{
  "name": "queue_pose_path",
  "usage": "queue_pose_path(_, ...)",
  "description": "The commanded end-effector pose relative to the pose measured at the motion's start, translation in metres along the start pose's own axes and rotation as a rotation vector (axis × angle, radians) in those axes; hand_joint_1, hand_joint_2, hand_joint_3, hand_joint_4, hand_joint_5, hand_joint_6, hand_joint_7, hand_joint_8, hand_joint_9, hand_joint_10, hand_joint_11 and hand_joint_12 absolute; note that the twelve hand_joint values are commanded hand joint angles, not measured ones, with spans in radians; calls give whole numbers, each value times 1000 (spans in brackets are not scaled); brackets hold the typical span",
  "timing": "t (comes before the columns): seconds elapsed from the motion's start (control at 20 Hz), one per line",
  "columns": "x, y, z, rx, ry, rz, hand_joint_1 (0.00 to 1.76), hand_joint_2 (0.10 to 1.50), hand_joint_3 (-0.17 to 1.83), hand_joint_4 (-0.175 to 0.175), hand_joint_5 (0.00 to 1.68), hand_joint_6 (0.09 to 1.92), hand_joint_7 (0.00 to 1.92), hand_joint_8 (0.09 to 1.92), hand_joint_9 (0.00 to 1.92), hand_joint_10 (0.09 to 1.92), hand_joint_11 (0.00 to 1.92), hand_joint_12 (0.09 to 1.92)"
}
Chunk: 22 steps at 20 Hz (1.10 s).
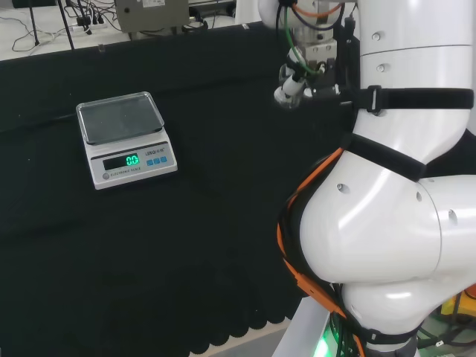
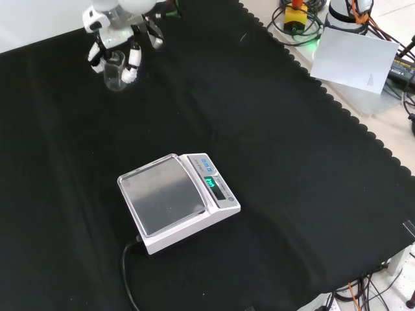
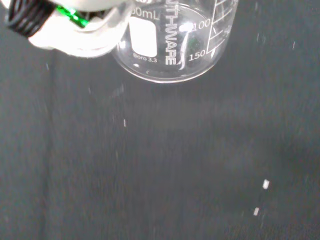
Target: Put the beaker on the electronic balance.
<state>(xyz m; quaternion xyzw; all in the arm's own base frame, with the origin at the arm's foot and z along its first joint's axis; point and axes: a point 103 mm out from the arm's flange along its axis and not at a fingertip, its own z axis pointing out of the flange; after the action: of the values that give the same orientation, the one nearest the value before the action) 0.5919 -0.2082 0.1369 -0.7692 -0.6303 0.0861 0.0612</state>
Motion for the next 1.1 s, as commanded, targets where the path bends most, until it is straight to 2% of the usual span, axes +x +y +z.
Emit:
queue_pose_path(0.05,-33,-2,-47,-42,-2,-27,1211,764,909,-52,815,1426,934,1523,1229,1234,1308,877)
queue_pose_path(0.1,-19,-5,-55,-39,-36,-22,1212,759,916,-53,819,1424,938,1522,1230,1234,1306,881)
queue_pose_path(0.15,4,-15,-61,-45,-37,-28,1213,756,920,-53,821,1423,939,1522,1230,1234,1306,884)
queue_pose_path(0.35,34,-25,-62,-73,-5,-54,1214,752,926,-55,823,1421,942,1522,1232,1235,1306,888)
queue_pose_path(0.55,78,-36,-70,-83,2,-84,1216,742,942,-60,825,1424,950,1522,1239,1235,1305,899)
queue_pose_path(0.85,161,-50,-80,-83,-5,-163,1217,740,946,-65,825,1425,953,1523,1242,1236,1305,901)
queue_pose_path(1.1,226,-54,-77,-69,12,-255,1218,738,949,-66,827,1423,954,1525,1244,1236,1305,903)
